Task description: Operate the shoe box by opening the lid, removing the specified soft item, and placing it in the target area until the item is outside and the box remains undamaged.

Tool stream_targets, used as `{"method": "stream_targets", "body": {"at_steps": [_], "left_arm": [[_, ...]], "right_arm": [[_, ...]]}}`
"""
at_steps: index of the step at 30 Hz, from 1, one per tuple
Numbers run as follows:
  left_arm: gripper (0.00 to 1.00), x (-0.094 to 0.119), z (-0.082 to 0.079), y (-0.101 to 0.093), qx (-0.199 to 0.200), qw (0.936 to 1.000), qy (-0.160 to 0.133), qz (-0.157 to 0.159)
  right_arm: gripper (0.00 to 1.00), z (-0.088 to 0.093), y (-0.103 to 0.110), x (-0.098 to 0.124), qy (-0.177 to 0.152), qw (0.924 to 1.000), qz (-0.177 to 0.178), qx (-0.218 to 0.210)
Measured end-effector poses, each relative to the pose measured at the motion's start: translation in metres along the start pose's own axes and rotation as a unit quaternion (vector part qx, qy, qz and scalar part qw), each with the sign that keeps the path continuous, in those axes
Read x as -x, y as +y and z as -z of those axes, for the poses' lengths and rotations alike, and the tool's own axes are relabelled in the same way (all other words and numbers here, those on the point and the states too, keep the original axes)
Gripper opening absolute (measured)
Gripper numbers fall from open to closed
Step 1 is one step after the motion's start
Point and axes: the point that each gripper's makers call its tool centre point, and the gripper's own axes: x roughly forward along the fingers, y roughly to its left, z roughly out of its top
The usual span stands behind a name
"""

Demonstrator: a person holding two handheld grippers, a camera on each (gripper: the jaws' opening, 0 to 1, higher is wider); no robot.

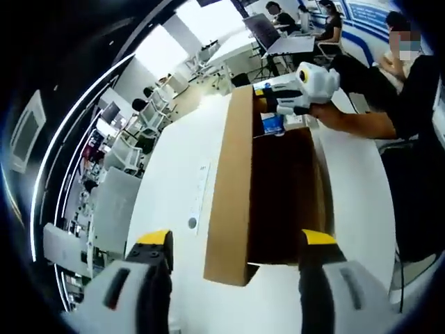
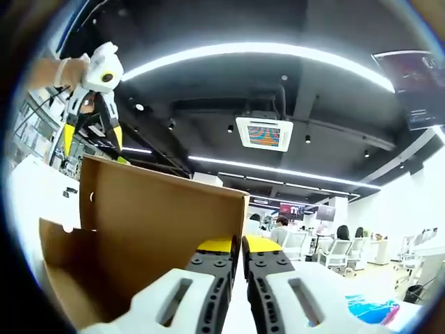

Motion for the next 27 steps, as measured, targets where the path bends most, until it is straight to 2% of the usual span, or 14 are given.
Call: {"method": "stream_targets", "body": {"at_steps": [3, 8, 19, 27], "left_arm": [[0.69, -0.009, 0.000, 0.003, -0.003, 1.0000, 0.004, 0.004], [0.65, -0.025, 0.007, 0.008, -0.009, 0.9995, 0.028, 0.006], [0.44, -0.020, 0.005, 0.003, -0.002, 0.9994, 0.027, 0.022], [0.40, -0.018, 0.012, 0.010, 0.016, 0.9992, 0.034, 0.016]], "right_arm": [[0.02, 0.000, 0.000, 0.000, 0.000, 1.0000, 0.000, 0.002], [0.02, 0.001, 0.000, 0.000, 0.001, 1.0000, -0.001, -0.001], [0.02, 0.002, 0.000, 0.000, 0.006, 1.0000, -0.003, -0.004], [0.02, 0.002, 0.001, 0.000, 0.006, 1.0000, -0.003, -0.006]]}}
